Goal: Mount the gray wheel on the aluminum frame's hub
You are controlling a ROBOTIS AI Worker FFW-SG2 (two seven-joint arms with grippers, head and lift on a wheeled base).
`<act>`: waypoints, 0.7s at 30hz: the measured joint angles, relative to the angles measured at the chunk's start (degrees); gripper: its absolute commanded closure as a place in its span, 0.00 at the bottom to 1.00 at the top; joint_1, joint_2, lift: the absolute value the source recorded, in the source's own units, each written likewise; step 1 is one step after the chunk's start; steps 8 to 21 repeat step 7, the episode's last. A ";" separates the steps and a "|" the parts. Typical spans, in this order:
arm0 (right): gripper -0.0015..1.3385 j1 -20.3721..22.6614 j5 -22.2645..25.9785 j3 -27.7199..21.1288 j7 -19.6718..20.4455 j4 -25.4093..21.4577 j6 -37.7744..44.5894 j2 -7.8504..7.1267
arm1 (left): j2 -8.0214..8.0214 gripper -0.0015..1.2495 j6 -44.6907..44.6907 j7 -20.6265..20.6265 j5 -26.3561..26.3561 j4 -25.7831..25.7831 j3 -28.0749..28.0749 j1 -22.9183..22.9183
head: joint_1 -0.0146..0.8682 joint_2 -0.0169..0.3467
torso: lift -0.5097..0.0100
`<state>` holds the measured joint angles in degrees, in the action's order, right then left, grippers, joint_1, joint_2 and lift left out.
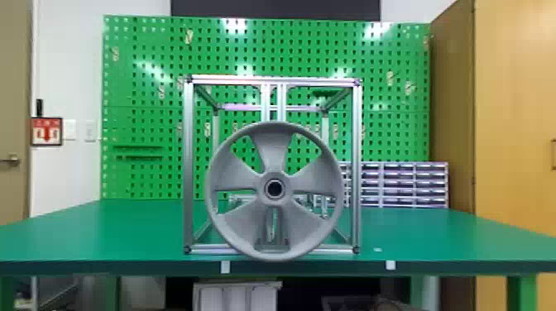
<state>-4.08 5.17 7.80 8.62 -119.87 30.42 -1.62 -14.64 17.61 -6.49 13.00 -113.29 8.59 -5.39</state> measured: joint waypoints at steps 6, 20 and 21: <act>0.08 0.08 -0.33 -0.37 0.12 0.62 0.31 0.32 | 0.18 0.10 -1.70 0.00 -0.67 1.19 -0.49 0.54 | 0.01 0.06 | 0.02; 0.08 0.16 0.06 -0.57 0.14 0.84 0.30 0.37 | 0.26 0.10 -2.08 0.00 -0.69 1.42 -0.60 0.68 | 0.01 0.06 | 0.02; 0.08 0.16 0.06 -0.57 0.14 0.84 0.30 0.37 | 0.26 0.10 -2.08 0.00 -0.69 1.42 -0.60 0.68 | 0.01 0.06 | 0.02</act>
